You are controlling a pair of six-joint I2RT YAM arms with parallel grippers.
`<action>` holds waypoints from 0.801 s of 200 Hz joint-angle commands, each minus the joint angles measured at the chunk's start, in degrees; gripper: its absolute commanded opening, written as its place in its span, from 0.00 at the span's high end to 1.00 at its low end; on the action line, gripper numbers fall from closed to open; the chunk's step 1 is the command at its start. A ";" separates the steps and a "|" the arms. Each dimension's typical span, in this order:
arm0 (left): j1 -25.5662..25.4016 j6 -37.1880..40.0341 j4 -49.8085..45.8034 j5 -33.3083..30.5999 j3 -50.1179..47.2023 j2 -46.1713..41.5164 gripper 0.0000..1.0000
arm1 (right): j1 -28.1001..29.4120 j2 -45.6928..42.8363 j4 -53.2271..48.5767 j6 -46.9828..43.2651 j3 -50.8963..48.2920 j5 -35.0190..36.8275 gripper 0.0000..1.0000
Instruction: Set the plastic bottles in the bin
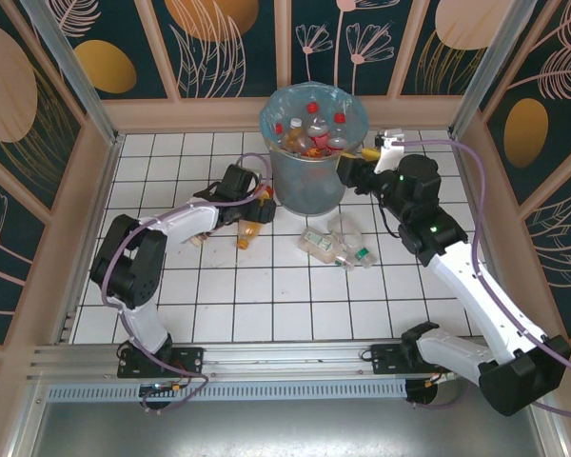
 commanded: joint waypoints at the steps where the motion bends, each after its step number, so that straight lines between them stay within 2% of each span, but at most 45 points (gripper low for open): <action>1: 0.08 -1.18 -0.41 2.58 1.55 1.91 0.06 | -0.07 -2.16 2.13 -1.10 -0.82 2.82 0.40; 21: 0.08 -1.16 -0.91 3.09 1.87 3.31 0.08 | -0.03 -2.33 2.18 -1.50 -0.82 3.22 0.40; 56: 0.10 -0.63 -2.23 3.84 2.51 5.61 0.19 | -0.09 -2.34 2.06 -1.68 -0.82 3.25 0.39; 90: 0.08 -0.66 -2.63 3.50 2.78 5.88 0.36 | -0.09 -2.36 1.04 -2.56 -0.06 3.24 0.39; 124: 0.08 -0.74 -2.41 1.79 1.77 1.28 0.42 | -0.02 -2.78 0.22 -3.19 0.85 4.64 0.39; 160: 0.08 -1.01 -4.16 -2.74 -0.82 -9.77 0.43 | -0.05 -3.23 0.21 -3.77 1.55 4.41 0.39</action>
